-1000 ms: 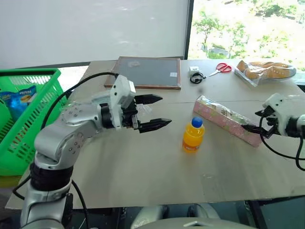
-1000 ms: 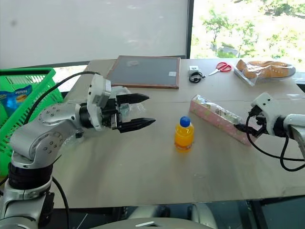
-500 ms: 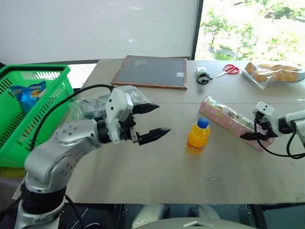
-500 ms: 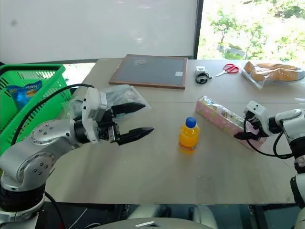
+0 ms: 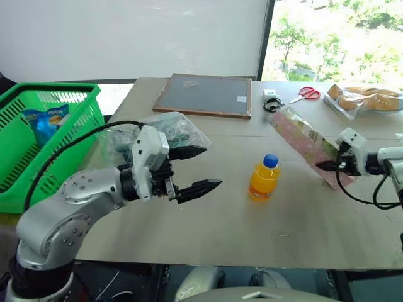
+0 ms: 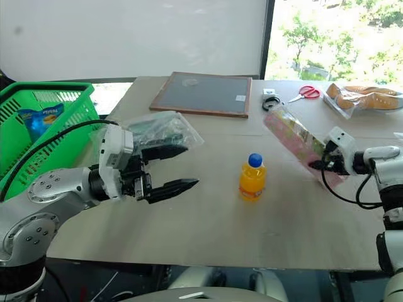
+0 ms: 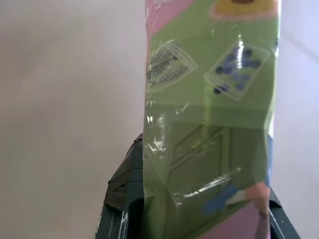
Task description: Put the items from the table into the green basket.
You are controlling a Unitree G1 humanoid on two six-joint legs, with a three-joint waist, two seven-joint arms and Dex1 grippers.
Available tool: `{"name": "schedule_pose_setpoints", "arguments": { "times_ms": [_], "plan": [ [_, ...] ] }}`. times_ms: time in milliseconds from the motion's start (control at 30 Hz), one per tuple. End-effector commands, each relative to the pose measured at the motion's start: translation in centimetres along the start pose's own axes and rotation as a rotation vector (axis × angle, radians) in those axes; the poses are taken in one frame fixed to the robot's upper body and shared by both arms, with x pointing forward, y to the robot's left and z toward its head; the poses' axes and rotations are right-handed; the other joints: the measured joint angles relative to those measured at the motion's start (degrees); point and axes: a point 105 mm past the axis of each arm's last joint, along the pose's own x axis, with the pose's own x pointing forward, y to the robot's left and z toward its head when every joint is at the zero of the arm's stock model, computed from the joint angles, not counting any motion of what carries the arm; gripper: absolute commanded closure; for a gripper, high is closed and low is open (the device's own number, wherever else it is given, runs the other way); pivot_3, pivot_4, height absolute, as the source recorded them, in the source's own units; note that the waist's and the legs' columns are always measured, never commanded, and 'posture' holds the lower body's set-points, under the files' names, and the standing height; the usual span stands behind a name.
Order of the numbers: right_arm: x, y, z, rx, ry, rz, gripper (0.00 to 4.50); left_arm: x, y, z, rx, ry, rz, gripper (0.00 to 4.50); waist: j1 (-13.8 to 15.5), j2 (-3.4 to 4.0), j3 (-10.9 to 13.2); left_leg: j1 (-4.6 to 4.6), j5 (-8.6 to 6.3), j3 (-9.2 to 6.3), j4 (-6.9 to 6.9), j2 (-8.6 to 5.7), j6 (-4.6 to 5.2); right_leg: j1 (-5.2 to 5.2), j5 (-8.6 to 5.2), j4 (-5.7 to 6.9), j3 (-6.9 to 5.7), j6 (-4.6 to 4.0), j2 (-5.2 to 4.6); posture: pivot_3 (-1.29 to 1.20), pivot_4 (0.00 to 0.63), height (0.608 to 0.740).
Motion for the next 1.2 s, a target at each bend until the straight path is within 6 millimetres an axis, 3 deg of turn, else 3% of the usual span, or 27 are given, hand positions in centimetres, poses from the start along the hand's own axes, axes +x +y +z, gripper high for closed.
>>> {"name": "schedule_pose_setpoints", "arguments": {
  "times_ms": [33, 133, 267, 333, 433, 633, 867, 967, 1033, 1067, 1100, 1200],
  "plan": [
    [-2.2, 2.9, 8.9, -0.101, -0.313, 0.043, 3.39, 0.9, 0.2, 1.8, -0.107, -0.120, 0.010, 0.00, 0.00, 0.04, -0.01, -0.04, 0.03, -0.02, -0.01, 0.02, -0.03, -0.04, 0.00, -0.01, -0.02, 0.00, 0.01, 0.18, 0.029, 0.740],
    [-2.5, 7.3, 13.0, -0.146, -0.434, 0.169, 3.39, 1.8, -0.2, 2.7, -0.230, -0.213, -0.022, 0.00, -0.15, 0.04, -0.01, -0.09, 0.02, -0.06, -0.04, 0.05, -0.03, -0.06, -0.01, -0.17, -0.02, 0.00, 0.06, 0.15, 0.022, 0.740],
    [-2.5, 11.8, 15.9, -0.137, -0.547, 0.312, 3.39, 2.4, 0.7, 3.6, -0.386, -0.333, -0.015, 0.00, -0.22, -0.25, -0.15, -0.07, 0.00, -0.06, -0.02, 0.05, 0.00, -0.01, -0.01, -0.25, -0.01, 0.00, 0.07, 0.14, 0.009, 0.740],
    [-2.4, 14.6, 16.6, -0.148, -0.570, 0.407, 3.39, 2.8, 1.7, 4.3, -0.421, -0.380, 0.010, 0.00, -0.11, -0.26, -0.15, -0.03, 0.01, -0.06, 0.05, 0.05, 0.00, 0.00, -0.01, -0.19, -0.02, 0.00, 0.07, 0.14, 0.003, 0.740],
    [-2.4, 17.7, 16.5, -0.138, -0.562, 0.541, 3.39, 3.2, 1.6, 5.2, -0.413, -0.400, -0.029, 0.00, -0.09, -0.32, -0.19, -0.03, 0.01, -0.07, 0.08, 0.04, -0.01, 0.02, 0.01, -0.12, -0.08, 0.00, 0.06, 0.13, 0.001, 0.740],
    [-1.9, 20.0, 14.5, -0.200, -0.439, 0.645, 3.39, 3.7, 0.7, 5.9, -0.406, -0.393, -0.119, 0.00, -0.30, -0.39, -0.23, -0.01, 0.01, -0.02, 0.09, 0.03, 0.00, 0.02, 0.02, -0.16, -0.03, 0.01, 0.06, 0.13, 0.000, 0.740],
    [-1.0, 21.1, 14.4, -0.200, -0.423, 0.697, 3.39, 4.7, -0.5, 6.5, -0.438, -0.410, -0.217, 0.00, -0.62, -0.41, -0.25, 0.01, 0.02, -0.02, 0.08, 0.03, -0.01, 0.02, 0.02, -0.15, -0.03, 0.01, 0.07, 0.12, 0.000, 0.740],
    [-0.7, 20.9, 14.3, -0.205, -0.431, 0.691, 3.41, 4.4, -0.1, 6.3, -0.440, -0.414, -0.194, 0.61, -0.61, -0.46, -0.28, 0.02, 0.02, -0.02, 0.08, 0.03, -0.01, 0.03, 0.02, -0.15, -0.03, 0.01, 0.07, 0.12, 0.000, 0.740],
    [-0.6, 20.6, 14.5, -0.210, -0.456, 0.664, 3.41, 4.1, 0.2, 6.0, -0.434, -0.411, -0.169, 1.53, -0.63, -0.47, -0.29, 0.01, 0.02, -0.03, 0.08, 0.03, -0.01, 0.02, 0.02, -0.15, -0.03, 0.01, 0.07, 0.13, 0.000, 0.740],
    [-0.6, 20.4, 14.6, -0.216, -0.467, 0.648, 2.73, 3.9, 0.4, 6.0, -0.435, -0.413, -0.158, 1.84, -0.67, -0.46, -0.29, 0.02, 0.02, -0.03, 0.08, 0.03, -0.01, 0.02, 0.02, -0.15, -0.03, 0.01, 0.07, 0.13, 0.000, 0.740],
    [-0.5, 20.3, 14.6, -0.217, -0.472, 0.640, 2.44, 3.8, 0.6, 5.9, -0.433, -0.416, -0.147, 2.29, -0.70, -0.46, -0.29, 0.01, 0.02, -0.02, 0.08, 0.03, -0.01, 0.02, 0.02, -0.15, -0.02, 0.01, 0.07, 0.13, 0.000, 0.740],
    [-0.5, 20.2, 14.5, -0.221, -0.480, 0.632, 0.98, 3.7, 1.3, 6.1, -0.412, -0.432, -0.098, 3.63, -0.71, -0.48, -0.29, 0.02, 0.02, -0.03, 0.08, 0.03, -0.01, 0.02, 0.02, -0.15, -0.03, 0.01, 0.07, 0.13, 0.000, 0.740]
  ]
}}
